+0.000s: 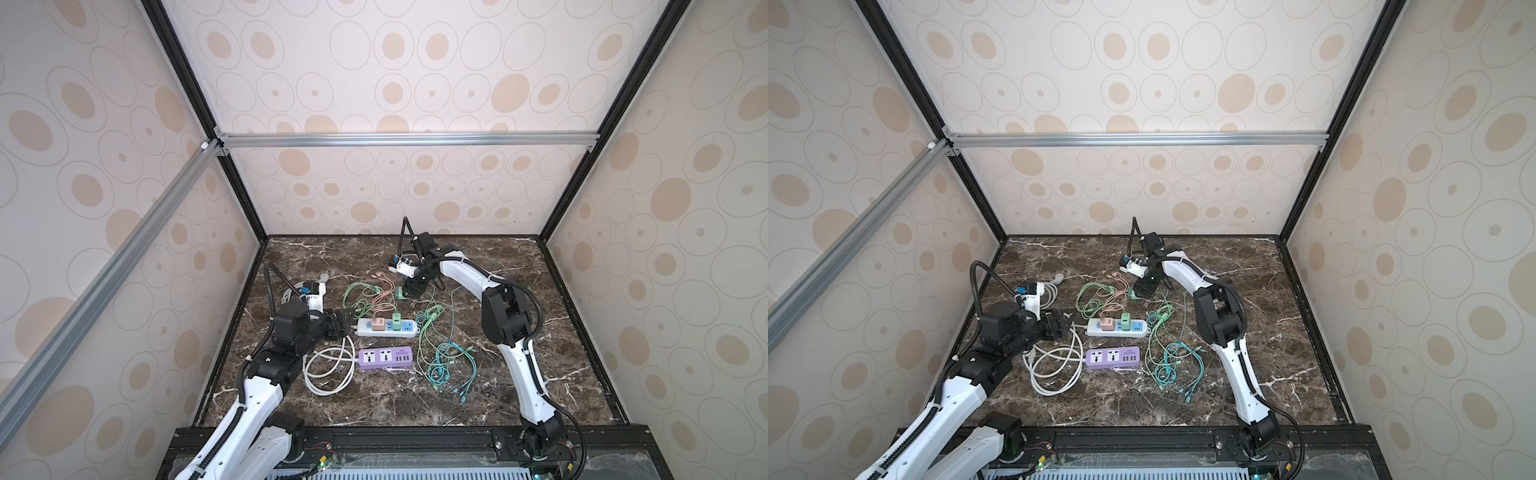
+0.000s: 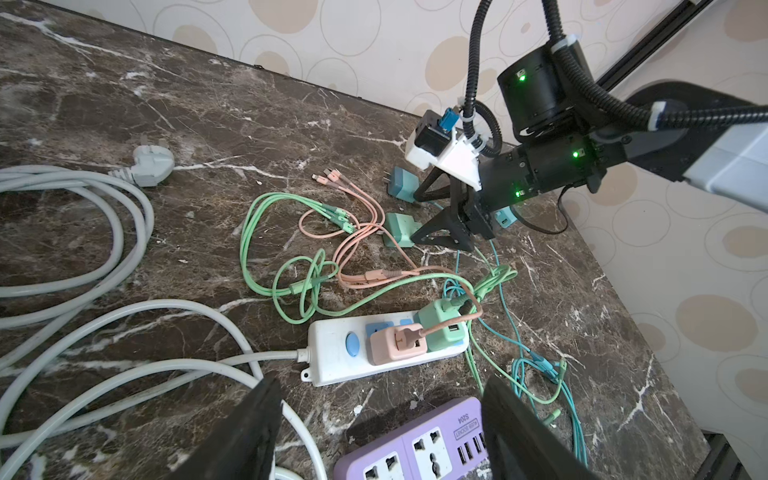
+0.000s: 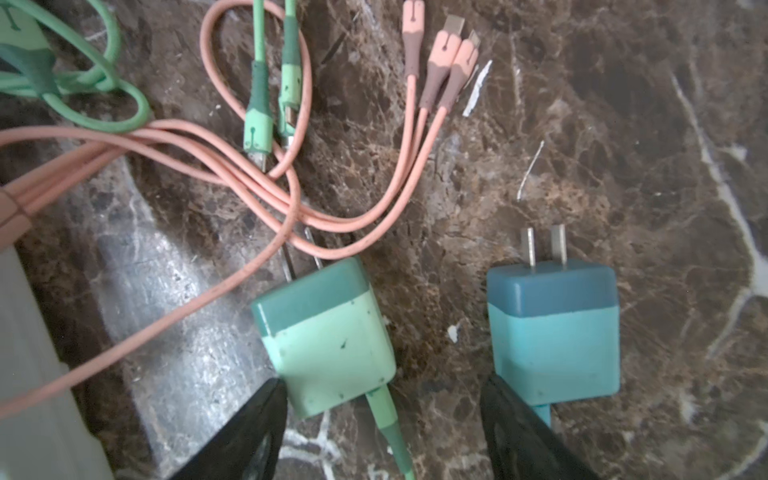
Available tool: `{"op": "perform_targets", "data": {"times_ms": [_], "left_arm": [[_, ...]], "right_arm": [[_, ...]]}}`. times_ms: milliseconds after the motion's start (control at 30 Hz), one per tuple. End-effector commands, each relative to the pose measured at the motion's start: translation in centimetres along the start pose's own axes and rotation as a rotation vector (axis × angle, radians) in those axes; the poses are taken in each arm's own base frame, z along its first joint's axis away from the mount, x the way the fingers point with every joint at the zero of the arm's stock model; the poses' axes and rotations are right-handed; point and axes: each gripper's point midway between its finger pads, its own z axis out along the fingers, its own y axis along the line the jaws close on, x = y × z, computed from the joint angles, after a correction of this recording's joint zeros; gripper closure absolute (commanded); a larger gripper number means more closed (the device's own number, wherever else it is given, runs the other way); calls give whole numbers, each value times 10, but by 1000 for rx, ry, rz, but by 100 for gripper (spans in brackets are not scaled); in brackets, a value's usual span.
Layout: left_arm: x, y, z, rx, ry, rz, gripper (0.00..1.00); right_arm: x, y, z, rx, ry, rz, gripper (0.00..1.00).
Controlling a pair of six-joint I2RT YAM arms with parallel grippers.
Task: Insert the plug
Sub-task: 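Grasp the loose mint-green charger with the right gripper and lift it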
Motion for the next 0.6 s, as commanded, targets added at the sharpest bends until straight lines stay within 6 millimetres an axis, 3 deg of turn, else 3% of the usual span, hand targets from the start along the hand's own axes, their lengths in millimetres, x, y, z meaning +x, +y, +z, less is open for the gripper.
{"op": "perform_targets", "data": {"times_ms": [0, 433, 567], "left_arm": [[-9, -5, -3, 21, -30, 12, 24], [-10, -6, -3, 24, -31, 15, 24], [-9, -6, -3, 23, -29, 14, 24]], "right_arm": [[2, 11, 9, -52, 15, -52, 25], [4, 28, 31, -118, 70, -88, 30], [1, 29, 31, -122, 57, -84, 38]]}}
